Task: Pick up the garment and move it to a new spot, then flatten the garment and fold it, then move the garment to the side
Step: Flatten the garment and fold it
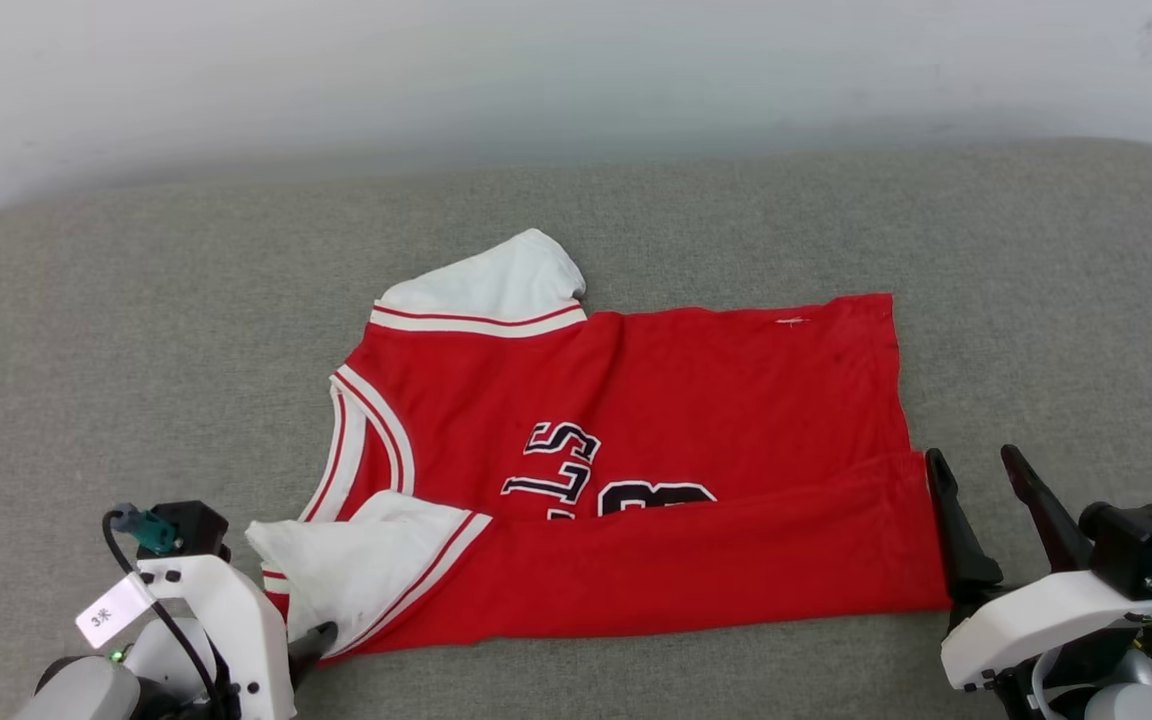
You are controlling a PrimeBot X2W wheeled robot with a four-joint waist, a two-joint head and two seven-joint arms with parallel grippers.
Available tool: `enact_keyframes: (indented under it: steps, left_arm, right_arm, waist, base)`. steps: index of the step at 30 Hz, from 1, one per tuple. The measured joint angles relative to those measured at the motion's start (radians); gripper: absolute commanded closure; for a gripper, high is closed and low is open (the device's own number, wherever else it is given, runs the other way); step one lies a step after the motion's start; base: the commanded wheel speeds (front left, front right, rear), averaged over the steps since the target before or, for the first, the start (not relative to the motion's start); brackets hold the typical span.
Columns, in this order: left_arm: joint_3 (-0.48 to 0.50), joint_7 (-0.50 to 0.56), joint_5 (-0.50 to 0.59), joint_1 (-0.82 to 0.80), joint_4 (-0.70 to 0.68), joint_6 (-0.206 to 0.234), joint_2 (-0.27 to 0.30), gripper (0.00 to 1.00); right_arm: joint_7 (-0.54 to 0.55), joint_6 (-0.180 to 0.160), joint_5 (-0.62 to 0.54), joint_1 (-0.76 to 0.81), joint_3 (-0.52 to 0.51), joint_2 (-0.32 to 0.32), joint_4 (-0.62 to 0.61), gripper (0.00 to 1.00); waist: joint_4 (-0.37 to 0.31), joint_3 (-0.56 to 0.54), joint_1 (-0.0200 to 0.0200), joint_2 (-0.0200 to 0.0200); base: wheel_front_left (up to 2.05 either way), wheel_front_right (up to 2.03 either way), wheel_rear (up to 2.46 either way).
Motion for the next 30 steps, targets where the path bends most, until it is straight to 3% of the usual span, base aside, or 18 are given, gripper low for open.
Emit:
enact_keyframes:
  steps: [4,6,7,12,16,20,24,30]
  left_arm:
    - [-0.022,0.024,-0.002,-0.022,0.041,-0.018,-0.014,0.0]
    - [-0.031,0.037,-0.008,-0.035,0.058,-0.03,-0.021,0.85]
    - [-0.034,0.04,-0.008,-0.041,0.064,-0.038,-0.023,1.0]
    - [-0.041,0.015,-0.01,-0.06,0.087,-0.064,-0.047,1.0]
    - [-0.045,-0.014,0.008,-0.06,0.08,-0.076,-0.045,1.0]
    - [-0.038,-0.042,0.024,-0.055,0.034,-0.069,-0.033,1.0]
    - [-0.029,-0.056,0.041,-0.037,-0.039,-0.046,-0.005,1.0]
    - [-0.028,-0.06,0.056,-0.035,-0.104,-0.03,0.003,1.0]
  right_arm:
    - [0.0,0.0,0.003,-0.002,-0.004,0.001,0.004,0.0]
    - [0.0,0.0,0.009,-0.005,-0.007,0.001,0.007,0.0]
    - [0.0,0.0,0.012,-0.006,-0.009,0.002,0.008,0.0]
    - [0.026,0.0,0.033,-0.006,-0.027,0.002,0.018,0.0]
    - [0.095,0.0,0.088,-0.004,-0.033,-0.034,0.03,0.0]
    - [0.221,0.0,0.136,0.009,-0.049,-0.093,0.048,0.0]
    - [0.412,0.0,0.192,0.01,-0.028,-0.163,0.041,0.0]
    - [0.557,0.0,0.243,0.003,0.021,-0.201,0.02,0.0]
  waist:
    - [-0.015,0.022,-0.0001,0.0001]
    - [-0.019,0.03,-0.0001,0.0]
    - [-0.02,0.033,-0.0001,0.0]
    - [-0.019,0.031,0.0,0.0]
    - [-0.012,0.014,0.0,0.0]
    - [-0.004,0.0,0.0,0.0]
    - [0.008,-0.001,0.0,0.0]
    - [0.021,0.016,0.0,0.0]
  base:
    - [0.0,0.0,0.0]
    - [0.0,0.0,0.0]
    - [0.0,0.0,0.0]
    - [0.0,0.0,0.0]
    - [0.0,0.0,0.0]
    - [0.0,0.0,0.0]
    - [0.0,0.0,0.0]
    - [0.0,0.0,0.0]
